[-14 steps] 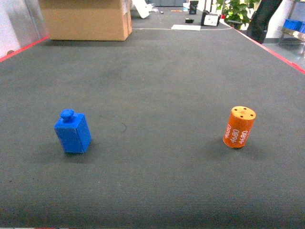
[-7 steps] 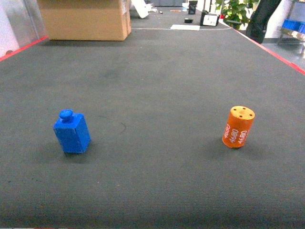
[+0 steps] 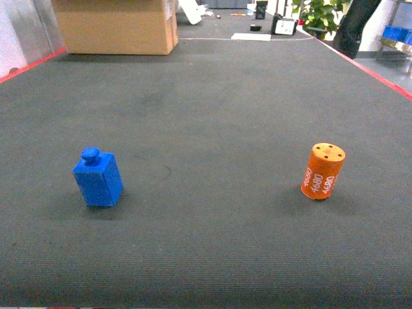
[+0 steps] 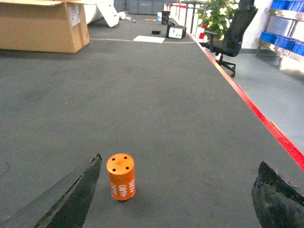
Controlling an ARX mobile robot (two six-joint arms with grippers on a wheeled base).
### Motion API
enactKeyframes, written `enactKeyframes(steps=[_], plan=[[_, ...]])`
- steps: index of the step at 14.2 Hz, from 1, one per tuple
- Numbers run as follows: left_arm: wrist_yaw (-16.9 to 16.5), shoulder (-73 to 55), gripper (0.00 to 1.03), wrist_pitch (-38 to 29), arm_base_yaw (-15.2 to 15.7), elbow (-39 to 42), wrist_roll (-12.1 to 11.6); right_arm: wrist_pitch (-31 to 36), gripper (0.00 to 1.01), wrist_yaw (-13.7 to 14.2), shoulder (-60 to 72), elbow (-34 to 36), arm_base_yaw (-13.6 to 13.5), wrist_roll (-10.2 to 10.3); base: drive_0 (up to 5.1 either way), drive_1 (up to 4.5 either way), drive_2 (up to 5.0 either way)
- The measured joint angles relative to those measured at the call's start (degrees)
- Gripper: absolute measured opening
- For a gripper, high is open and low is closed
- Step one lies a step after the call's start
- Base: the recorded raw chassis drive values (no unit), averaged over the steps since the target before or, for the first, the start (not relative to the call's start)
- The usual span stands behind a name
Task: Sort blue parts and orange caps into right shelf containers
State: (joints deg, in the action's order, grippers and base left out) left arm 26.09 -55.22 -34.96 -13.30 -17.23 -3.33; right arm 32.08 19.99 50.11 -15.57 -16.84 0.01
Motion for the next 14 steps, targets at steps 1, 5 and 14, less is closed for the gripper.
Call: enactKeyframes(steps=[1,5,14], plan=[[-8.37,-19.34,0.98,-2.91,1.81,-9.81,2.19,5.97,0.98,-2.56,20.79,-8.90,0.42,1.49,0.0,0.00,0.0],[-15.76,-38.64,0.98,1.88,4.31,-23.71,7.69,3.91,0.98,-4.37,44.92,-26.14,1.97,3.41,0.0,0.00,0.0],[-16.96,-41.97,0.98,3.69,4.31,-26.12,7.69,3.15,0.98,-4.57,50.03,-29.57,1.90,3.45,0.0,0.00,0.0]])
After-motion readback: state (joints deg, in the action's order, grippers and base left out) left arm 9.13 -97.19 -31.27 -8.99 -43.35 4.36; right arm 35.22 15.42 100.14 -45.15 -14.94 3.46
